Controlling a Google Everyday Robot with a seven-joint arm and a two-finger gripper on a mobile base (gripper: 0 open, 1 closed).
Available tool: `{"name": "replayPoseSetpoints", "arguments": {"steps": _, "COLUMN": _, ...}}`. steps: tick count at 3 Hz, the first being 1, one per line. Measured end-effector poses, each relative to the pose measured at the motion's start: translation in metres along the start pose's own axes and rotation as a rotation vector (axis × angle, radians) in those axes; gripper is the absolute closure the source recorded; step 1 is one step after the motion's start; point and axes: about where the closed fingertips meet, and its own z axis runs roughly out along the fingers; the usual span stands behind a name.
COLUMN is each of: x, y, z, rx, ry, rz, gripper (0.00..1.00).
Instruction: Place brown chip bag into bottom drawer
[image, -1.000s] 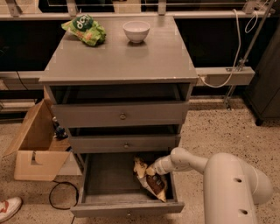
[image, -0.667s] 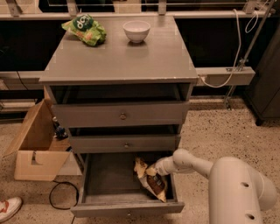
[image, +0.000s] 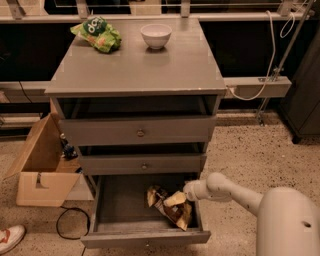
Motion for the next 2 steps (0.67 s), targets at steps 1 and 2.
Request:
{"name": "replayPoseSetpoints", "arguments": {"steps": 1, "x": 0.007, "y": -0.006, "z": -0.065, "rx": 0.068, "ry": -0.120, "rz": 0.020, "gripper": 0.00}}
{"name": "replayPoseSetpoints", "arguments": {"steps": 2, "x": 0.019, "y": -0.012, "z": -0.110, "rx": 0.103, "ry": -0.211, "rz": 0.025, "gripper": 0.00}}
